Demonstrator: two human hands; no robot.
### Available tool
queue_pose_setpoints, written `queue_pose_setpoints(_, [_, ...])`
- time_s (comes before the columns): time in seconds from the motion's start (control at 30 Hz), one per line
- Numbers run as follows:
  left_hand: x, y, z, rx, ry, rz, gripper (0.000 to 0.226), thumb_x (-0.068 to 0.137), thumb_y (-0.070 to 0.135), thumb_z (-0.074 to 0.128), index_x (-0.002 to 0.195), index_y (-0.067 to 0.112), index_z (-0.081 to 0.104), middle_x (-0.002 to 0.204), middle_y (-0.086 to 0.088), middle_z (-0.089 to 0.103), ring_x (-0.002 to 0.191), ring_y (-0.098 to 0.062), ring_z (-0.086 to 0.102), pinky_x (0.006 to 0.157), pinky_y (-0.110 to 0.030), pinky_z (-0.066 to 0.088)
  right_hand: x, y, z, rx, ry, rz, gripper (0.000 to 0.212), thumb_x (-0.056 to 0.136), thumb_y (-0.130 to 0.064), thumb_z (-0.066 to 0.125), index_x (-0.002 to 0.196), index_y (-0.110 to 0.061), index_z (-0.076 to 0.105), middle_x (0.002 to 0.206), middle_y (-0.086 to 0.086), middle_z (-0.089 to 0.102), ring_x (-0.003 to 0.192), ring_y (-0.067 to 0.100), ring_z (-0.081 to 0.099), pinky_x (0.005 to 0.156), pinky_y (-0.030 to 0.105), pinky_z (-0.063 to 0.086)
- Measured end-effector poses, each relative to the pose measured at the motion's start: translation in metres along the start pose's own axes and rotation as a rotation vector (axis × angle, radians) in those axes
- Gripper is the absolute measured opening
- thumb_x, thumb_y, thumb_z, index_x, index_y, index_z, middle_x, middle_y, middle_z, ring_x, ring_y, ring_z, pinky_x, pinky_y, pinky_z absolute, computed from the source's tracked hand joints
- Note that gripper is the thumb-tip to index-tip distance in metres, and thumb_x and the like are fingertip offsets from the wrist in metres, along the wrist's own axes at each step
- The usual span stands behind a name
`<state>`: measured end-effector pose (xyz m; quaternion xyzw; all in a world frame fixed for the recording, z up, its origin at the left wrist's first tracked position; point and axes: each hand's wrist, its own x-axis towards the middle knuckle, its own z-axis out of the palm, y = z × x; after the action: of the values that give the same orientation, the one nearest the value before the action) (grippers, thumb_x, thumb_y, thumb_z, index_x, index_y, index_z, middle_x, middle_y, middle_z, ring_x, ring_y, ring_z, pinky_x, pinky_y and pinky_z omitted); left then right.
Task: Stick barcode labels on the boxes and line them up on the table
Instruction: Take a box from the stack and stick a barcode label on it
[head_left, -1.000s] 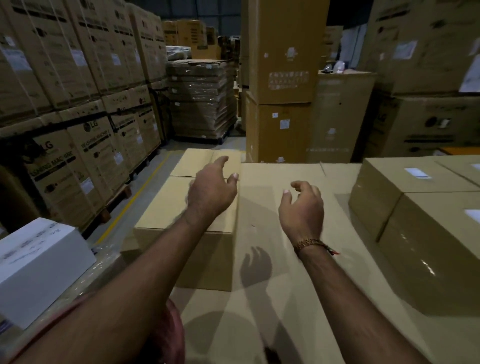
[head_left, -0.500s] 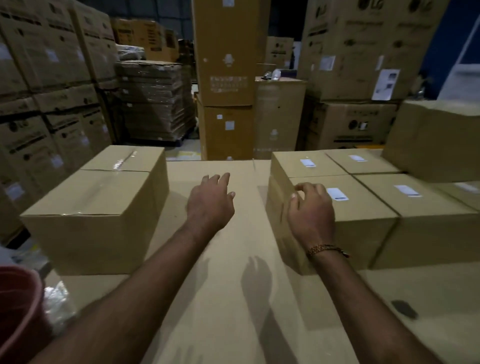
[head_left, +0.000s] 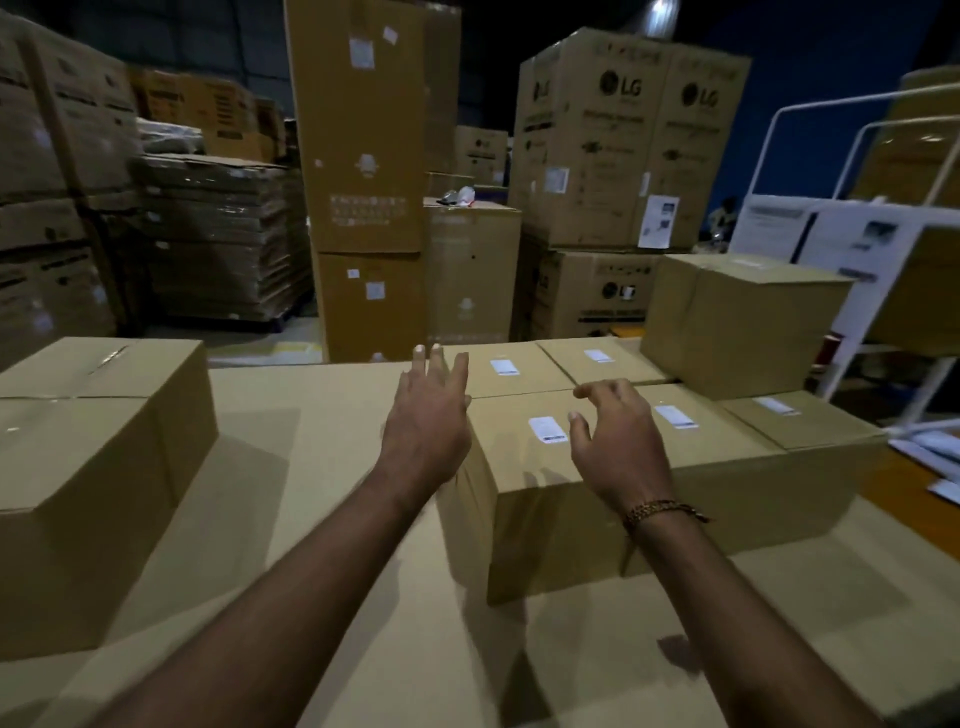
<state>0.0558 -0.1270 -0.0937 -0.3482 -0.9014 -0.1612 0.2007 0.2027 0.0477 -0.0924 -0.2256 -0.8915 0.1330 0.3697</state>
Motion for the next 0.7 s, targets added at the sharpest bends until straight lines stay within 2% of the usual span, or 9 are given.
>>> queue_pose_setpoints(0.13, [0.029,0.035,0.028,-0.091,-0.016,0.020,0.063,0.113,0.029,0.037,0.168,0.020,0.008,0.176,-0.015,0.004,0.162,-0.036,-0.002,0.130,-0.049,0.012,0.021,0.040,-0.016,-0.024,0.029,0.052,0.028,0.100,-0.027,0.064,0.128,-0.020,0.067,0.129,0.002,0.058,0.119,0.024,0.058,0.092,0.039,0.055])
queue_pose_setpoints(0.23, [0.049,0.068,0.048,-0.117,-0.037,0.044,0.062,0.114,0.030,0.036,0.169,0.018,0.008,0.176,-0.015,0.003,0.162,-0.035,-0.003,0.129,-0.047,0.011,0.041,0.077,-0.029,-0.022,0.052,0.093,0.030,0.101,-0.029,0.063,0.130,-0.021,0.066,0.130,0.001,0.058,0.121,0.024,0.058,0.095,0.042,0.056])
queue_pose_setpoints(0.33, [0.074,0.107,0.065,-0.110,-0.055,0.076,0.063,0.114,0.030,0.036,0.169,0.018,0.006,0.176,-0.016,0.002,0.162,-0.036,-0.003,0.130,-0.048,0.012,0.065,0.122,-0.040,-0.011,0.085,0.122,0.031,0.101,-0.027,0.063,0.131,-0.018,0.066,0.129,0.003,0.059,0.119,0.025,0.059,0.094,0.039,0.054])
queue_pose_setpoints(0.47, [0.116,0.165,0.088,-0.114,-0.010,0.091,0.065,0.113,0.033,0.037,0.168,0.018,0.007,0.175,-0.015,0.008,0.162,-0.035,0.002,0.130,-0.049,0.017,0.109,0.190,-0.051,-0.005,0.107,0.123,0.032,0.101,-0.027,0.061,0.131,-0.017,0.066,0.128,0.003,0.059,0.118,0.026,0.059,0.095,0.044,0.056])
queue_pose_setpoints(0.7, [0.203,0.275,0.137,-0.152,0.013,0.022,0.064,0.113,0.037,0.036,0.168,0.018,0.010,0.175,-0.014,0.013,0.162,-0.034,0.007,0.130,-0.048,0.020,0.201,0.319,-0.073,0.005,0.101,0.112,0.034,0.104,-0.031,0.059,0.137,-0.020,0.061,0.135,0.003,0.057,0.122,0.024,0.057,0.096,0.043,0.054])
